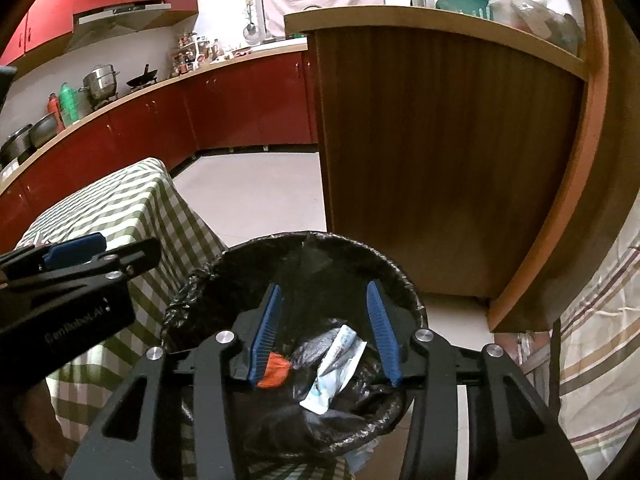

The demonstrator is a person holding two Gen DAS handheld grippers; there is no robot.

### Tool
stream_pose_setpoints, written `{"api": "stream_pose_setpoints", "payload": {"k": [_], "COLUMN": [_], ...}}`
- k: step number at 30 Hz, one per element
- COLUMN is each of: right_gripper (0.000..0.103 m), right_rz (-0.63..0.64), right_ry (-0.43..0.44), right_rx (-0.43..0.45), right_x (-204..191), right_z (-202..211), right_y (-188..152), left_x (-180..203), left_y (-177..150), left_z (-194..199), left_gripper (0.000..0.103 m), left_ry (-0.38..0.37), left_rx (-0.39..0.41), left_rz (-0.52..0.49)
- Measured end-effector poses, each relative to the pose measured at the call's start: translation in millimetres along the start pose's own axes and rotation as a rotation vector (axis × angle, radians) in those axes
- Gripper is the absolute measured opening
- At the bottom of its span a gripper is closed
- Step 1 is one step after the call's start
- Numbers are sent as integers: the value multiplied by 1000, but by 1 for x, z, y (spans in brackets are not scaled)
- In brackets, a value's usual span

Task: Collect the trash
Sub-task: 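Open both grippers to drop the packet and orange bag into the bin, then move both grippers back over the trash pile on the table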

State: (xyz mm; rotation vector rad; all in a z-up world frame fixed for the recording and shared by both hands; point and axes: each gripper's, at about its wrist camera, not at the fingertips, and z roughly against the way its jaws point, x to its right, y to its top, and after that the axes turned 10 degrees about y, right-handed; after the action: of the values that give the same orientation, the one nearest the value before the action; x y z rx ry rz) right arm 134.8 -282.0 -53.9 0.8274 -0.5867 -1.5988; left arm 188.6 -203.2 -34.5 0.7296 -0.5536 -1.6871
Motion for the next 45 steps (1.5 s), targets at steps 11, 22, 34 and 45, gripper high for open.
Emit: {"api": "stream_pose_setpoints", "payload": {"k": [11,22,34,45], "right_gripper": [45,45,45,45], "right_rz": [21,78,165,256], "right_ry": [12,74,193,302], "right_rx": [33,25,-6,-31], "right_x": [-21,-70,-153,-233], "right_z": [30,44,51,56], "right_y": [-2,-8,-23,-46], "left_x": [-51,-121,-224,-301], "left_y": [-17,-53,-99,-148], "left_z": [40,79,108,122], "left_gripper": [69,70,70,70], "left_ry": [25,111,272,375], "left_rx": [19,28,-3,-44], "left_rz": [54,112,218,305]}}
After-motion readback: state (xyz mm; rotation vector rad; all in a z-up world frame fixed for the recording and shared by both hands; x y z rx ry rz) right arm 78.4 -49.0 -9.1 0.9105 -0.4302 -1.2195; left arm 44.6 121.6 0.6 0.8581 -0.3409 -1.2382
